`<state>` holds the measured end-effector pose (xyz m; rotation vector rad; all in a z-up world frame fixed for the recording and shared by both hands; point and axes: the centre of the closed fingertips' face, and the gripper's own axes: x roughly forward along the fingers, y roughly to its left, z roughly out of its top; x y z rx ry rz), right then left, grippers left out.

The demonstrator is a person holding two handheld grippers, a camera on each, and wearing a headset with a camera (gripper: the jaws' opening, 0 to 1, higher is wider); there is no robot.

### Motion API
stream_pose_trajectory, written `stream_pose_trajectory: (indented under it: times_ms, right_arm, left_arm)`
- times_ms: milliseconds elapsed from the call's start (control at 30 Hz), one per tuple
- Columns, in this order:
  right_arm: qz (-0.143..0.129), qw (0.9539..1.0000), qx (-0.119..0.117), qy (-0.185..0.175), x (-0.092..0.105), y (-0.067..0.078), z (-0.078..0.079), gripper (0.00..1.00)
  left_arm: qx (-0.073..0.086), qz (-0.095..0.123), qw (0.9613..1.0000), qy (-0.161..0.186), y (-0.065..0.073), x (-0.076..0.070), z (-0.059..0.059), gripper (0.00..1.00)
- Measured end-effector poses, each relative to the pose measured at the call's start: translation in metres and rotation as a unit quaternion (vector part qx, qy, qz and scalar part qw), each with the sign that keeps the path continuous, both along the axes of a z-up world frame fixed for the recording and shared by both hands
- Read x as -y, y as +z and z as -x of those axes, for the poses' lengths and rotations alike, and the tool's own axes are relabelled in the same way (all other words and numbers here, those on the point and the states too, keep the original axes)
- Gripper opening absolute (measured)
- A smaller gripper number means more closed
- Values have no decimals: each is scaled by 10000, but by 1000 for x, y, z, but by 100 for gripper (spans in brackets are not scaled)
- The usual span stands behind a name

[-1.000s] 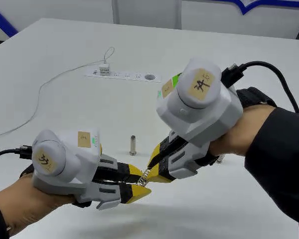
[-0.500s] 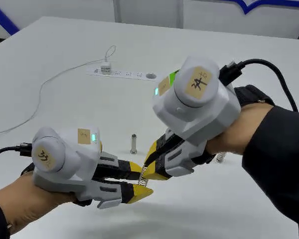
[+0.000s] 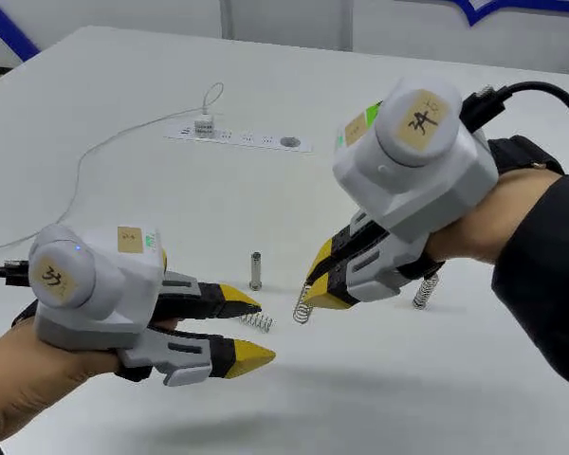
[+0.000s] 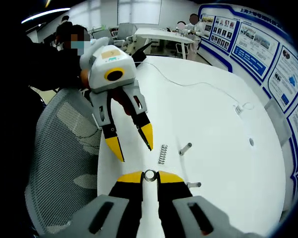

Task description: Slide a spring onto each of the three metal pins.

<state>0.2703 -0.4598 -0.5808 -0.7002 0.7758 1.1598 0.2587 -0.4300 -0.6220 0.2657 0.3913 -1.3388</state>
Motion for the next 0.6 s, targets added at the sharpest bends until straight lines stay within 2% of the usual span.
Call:
stream_pose_trajectory:
  times_ms: [367, 600]
  right_arm:
    - [70, 9995, 137, -274, 20, 6, -19, 11]
    - [95, 9981, 247, -559, 36, 8, -40, 11]
  left_arm:
    - [-75, 98, 9986, 507, 5, -21, -10, 45]
    - [-90, 180, 9970, 753, 8, -29, -13, 49]
